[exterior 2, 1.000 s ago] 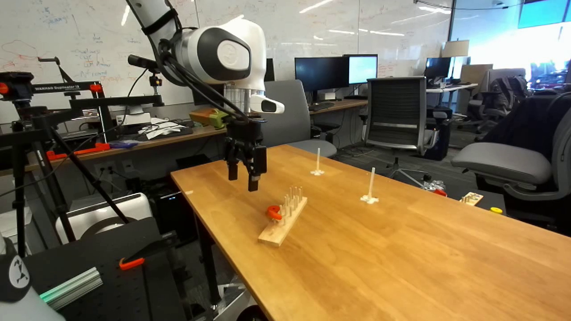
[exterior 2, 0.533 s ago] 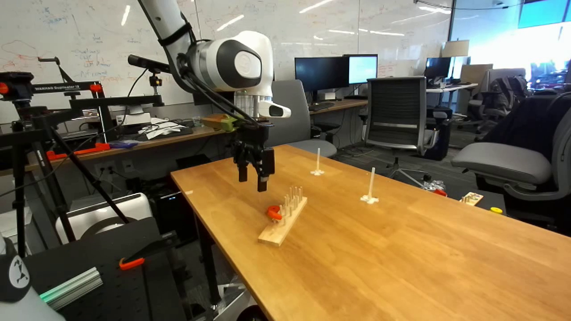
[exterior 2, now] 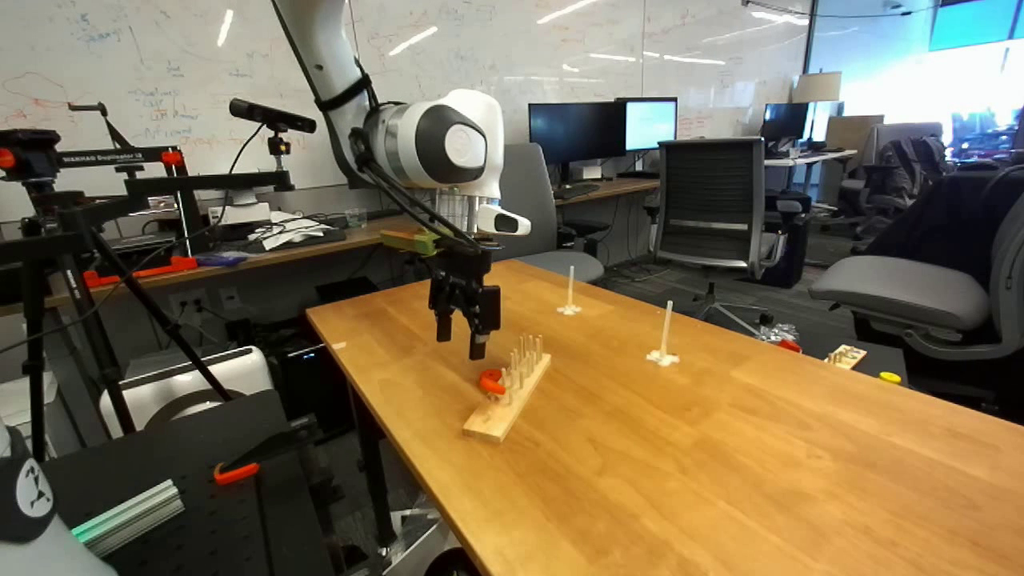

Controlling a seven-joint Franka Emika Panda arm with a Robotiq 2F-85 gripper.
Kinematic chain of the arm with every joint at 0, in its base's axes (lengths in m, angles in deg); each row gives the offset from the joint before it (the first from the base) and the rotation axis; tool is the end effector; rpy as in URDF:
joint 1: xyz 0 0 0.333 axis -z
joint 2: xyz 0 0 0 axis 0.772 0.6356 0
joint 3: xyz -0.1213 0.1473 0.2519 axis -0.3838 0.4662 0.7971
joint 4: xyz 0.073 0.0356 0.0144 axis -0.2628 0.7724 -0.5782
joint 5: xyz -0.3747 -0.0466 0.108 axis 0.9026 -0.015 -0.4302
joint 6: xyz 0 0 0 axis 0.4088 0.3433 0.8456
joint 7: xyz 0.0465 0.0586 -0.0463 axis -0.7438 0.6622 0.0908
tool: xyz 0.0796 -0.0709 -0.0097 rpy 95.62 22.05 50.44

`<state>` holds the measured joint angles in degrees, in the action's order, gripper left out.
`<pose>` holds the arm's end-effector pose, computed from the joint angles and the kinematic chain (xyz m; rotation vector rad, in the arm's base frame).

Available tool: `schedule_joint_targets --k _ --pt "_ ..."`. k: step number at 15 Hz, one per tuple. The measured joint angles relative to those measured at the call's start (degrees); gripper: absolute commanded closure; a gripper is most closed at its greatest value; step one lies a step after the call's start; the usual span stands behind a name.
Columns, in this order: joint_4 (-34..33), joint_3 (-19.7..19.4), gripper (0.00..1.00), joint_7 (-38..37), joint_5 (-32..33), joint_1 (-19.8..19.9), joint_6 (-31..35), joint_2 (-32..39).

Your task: Pick up the orange ring on the right and put it on the wooden stand

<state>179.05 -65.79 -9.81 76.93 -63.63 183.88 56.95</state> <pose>0.4620 0.1766 0.1752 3.0305 0.1618 -0.3097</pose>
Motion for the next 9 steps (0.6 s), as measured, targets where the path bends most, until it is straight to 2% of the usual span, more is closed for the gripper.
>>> schedule_joint_targets --k 9 --pt "-3.88 -1.47 0.00 0.01 0.00 -0.42 -1.49 4.68"
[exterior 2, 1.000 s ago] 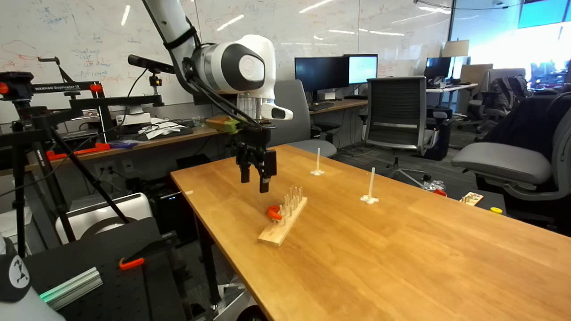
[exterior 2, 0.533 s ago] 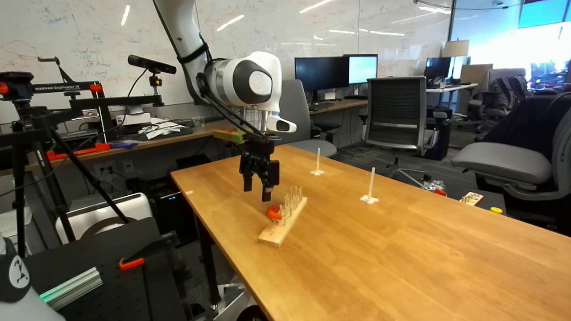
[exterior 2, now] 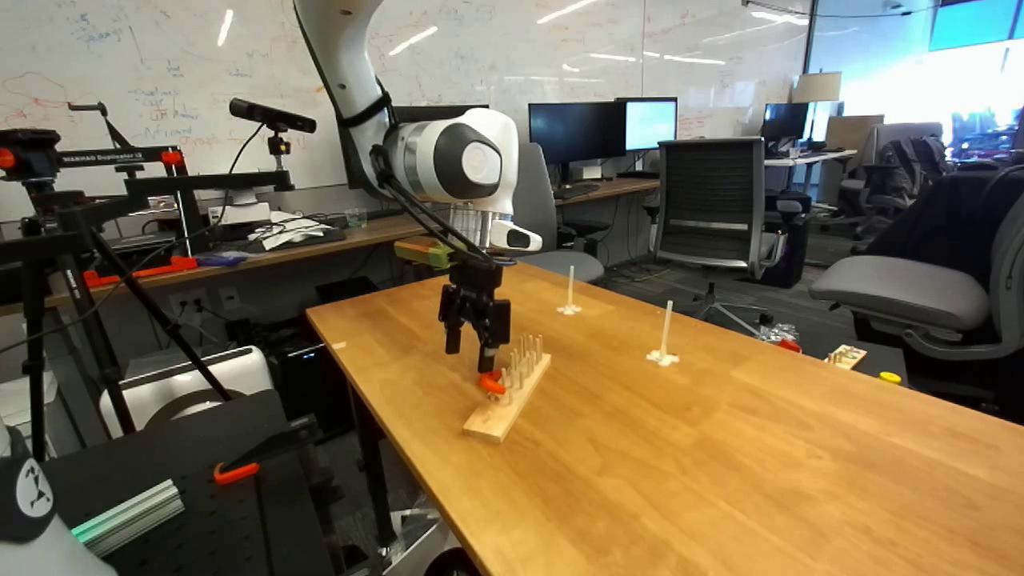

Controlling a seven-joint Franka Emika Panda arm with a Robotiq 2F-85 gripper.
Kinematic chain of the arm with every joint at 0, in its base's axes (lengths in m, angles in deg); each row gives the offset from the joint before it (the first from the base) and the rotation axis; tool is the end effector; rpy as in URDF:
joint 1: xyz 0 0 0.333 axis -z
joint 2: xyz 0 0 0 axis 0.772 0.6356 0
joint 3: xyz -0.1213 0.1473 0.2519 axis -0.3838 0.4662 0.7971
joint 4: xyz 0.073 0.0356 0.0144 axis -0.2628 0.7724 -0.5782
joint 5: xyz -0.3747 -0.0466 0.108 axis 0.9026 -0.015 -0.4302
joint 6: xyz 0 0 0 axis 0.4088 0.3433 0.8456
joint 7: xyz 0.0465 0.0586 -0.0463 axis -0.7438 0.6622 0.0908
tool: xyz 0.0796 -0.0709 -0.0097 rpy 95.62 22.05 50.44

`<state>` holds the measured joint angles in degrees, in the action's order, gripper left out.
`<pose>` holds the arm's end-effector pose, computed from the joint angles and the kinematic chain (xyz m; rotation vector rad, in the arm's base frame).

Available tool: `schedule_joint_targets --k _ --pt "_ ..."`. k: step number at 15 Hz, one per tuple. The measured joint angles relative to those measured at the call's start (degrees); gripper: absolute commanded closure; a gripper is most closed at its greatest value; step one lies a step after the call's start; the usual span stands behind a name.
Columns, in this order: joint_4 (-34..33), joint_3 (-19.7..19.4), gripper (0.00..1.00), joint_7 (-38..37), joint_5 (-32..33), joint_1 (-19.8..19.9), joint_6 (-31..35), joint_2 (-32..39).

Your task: Pick up the orange ring on the right and put it on the wooden stand

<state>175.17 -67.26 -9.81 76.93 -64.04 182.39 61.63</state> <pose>0.4768 0.1716 0.1532 3.0129 0.1314 -0.3671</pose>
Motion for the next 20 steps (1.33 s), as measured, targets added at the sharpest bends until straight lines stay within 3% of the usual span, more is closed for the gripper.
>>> schedule_joint_targets --k 20 --pt "-2.97 -0.35 0.00 0.09 0.00 -0.11 -3.49 3.70"
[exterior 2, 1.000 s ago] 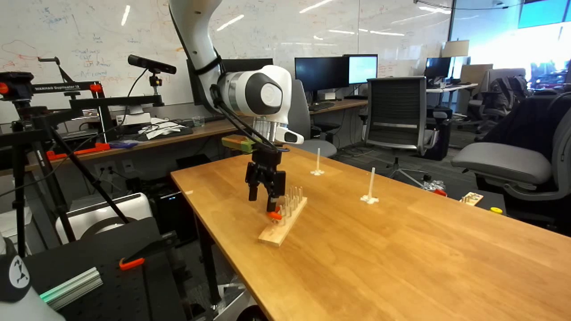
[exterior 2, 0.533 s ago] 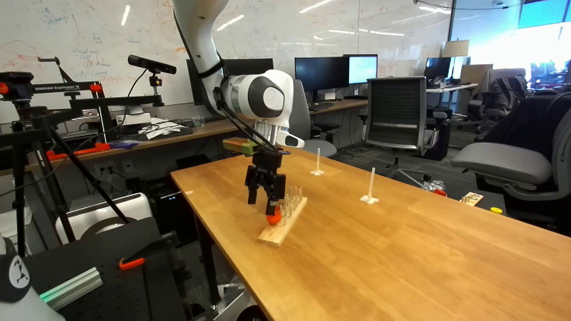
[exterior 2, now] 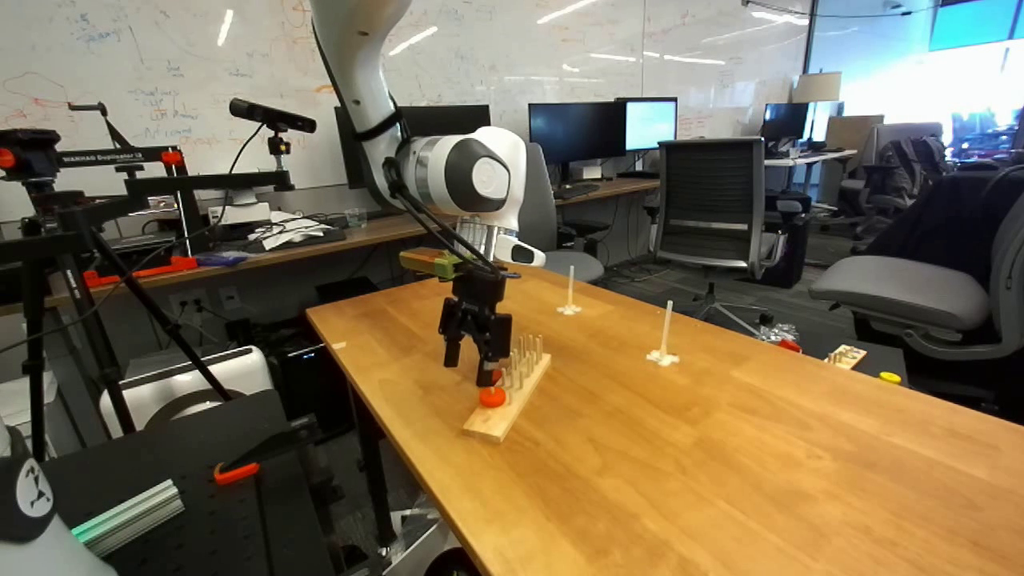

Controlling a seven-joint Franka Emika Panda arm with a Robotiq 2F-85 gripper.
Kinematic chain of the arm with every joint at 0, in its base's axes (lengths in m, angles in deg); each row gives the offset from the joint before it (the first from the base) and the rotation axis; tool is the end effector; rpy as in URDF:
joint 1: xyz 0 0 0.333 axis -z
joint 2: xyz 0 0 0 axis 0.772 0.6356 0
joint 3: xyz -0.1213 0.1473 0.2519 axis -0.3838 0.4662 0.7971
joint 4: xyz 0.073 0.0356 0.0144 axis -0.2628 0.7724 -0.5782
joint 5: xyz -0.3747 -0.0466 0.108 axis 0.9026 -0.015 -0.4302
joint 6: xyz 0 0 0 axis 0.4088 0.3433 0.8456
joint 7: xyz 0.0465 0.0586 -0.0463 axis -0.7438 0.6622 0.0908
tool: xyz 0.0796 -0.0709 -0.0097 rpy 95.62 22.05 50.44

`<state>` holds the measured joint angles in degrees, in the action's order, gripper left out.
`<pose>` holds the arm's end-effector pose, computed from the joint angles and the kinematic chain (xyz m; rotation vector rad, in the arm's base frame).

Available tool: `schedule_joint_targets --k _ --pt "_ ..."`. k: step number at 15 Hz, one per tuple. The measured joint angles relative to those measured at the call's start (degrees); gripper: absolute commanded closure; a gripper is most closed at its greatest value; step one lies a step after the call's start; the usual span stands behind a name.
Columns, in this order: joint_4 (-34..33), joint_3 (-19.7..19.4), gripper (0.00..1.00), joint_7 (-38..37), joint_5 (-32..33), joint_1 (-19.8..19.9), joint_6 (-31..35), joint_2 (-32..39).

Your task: Pick up the orange ring on the right and put it on the wooden stand

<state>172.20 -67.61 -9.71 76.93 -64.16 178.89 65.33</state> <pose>0.4801 0.1700 0.1324 2.9765 0.1248 -0.4696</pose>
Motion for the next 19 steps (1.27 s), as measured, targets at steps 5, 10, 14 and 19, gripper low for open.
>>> schedule_joint_targets --k 5,10,14,19 --pt "3.38 0.23 0.00 0.09 0.00 -1.07 4.01 -3.96" --pt "11.72 0.58 0.00 -0.16 0.06 -2.44 9.58 -15.53" --pt "16.68 1.73 0.00 -0.62 0.19 -2.55 8.39 -25.25" --pt "18.48 1.95 0.00 -0.71 0.19 -2.55 7.94 -27.93"
